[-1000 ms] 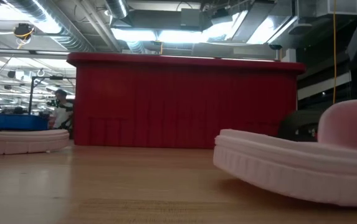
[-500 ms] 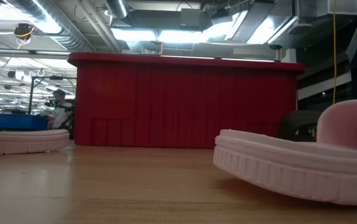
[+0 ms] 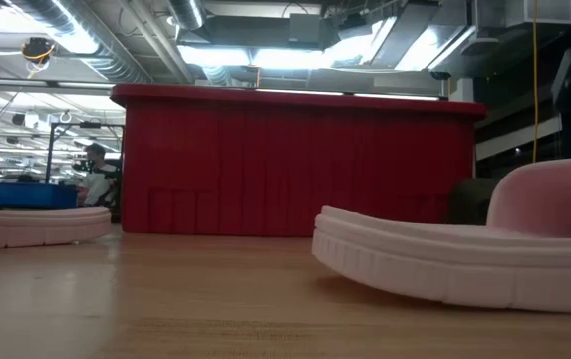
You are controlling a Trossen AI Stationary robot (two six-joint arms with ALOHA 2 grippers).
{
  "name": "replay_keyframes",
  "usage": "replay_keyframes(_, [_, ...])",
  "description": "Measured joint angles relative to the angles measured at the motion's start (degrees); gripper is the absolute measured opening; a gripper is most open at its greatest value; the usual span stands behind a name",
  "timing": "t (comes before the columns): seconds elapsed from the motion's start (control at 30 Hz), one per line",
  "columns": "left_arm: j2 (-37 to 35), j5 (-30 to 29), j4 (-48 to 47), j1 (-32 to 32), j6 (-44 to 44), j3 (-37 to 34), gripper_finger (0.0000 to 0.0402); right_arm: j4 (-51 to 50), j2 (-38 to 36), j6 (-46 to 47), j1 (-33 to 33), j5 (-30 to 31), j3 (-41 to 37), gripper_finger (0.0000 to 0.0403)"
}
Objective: Pick and place slides into bin
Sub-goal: Put the black slides into the red bin
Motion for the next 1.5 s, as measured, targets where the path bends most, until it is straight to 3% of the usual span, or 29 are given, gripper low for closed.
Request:
replay_keyframes(0.23, [0.0,0.02,0.0,0.0,-0.73,0.0,0.0014,-0.65,0.04,0.6,-0.07,-1.82,3.06,0.001])
replay_keyframes(0.53, [0.0,0.16,0.03,0.0,-0.72,0.0,0.0012,-8.44,0.04,-0.51,1.74,-4.77,11.37,0.001])
replay_keyframes(0.83, [0.0,4.55,0.25,-0.02,-0.74,0.0,0.0007,-17.04,0.04,-0.5,2.14,-4.84,17.91,0.001])
replay_keyframes(1.13, [0.0,5.08,1.01,-0.02,-0.72,0.0,0.0007,-16.91,0.07,-2.05,1.15,-4.52,20.96,0.0009])
replay_keyframes(1.5, [0.02,9.87,10.9,-0.02,7.94,0.0,0.0049,-16.9,0.07,-5.48,-4.38,1.71,26.27,0.0009])
